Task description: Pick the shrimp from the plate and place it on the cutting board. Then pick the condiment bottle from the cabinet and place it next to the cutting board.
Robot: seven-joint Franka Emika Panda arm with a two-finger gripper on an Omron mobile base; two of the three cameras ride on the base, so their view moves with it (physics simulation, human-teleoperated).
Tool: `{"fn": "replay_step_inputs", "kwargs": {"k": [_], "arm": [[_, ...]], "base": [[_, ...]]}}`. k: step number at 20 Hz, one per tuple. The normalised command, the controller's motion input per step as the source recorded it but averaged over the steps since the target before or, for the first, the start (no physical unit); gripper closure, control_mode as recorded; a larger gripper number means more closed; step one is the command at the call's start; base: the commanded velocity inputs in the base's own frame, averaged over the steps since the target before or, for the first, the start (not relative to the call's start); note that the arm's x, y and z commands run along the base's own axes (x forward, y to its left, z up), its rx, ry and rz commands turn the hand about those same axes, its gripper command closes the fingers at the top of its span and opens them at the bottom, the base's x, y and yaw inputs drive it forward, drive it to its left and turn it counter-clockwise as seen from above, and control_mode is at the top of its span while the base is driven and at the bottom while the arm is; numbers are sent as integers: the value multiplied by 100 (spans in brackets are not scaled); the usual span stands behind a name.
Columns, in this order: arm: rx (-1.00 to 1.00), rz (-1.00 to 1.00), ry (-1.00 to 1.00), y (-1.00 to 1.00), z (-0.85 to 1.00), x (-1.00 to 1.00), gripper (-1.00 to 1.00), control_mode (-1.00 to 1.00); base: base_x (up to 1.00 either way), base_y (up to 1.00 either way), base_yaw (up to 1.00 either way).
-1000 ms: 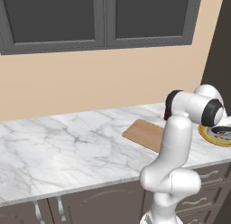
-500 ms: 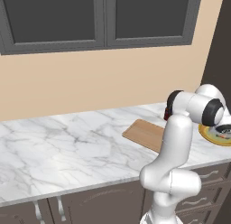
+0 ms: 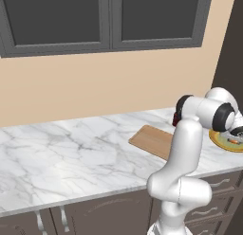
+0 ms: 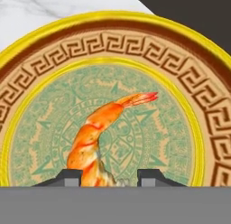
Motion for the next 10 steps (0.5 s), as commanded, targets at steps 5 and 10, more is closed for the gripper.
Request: {"fn": "replay_step_inputs", "kwargs": {"k": [5,10], "arm": [[7,0,6,0,-23,9,100,-100],[8,0,7,0,-40,10,100,-100]], "base": [[0,0,0],[0,0,0]]}}
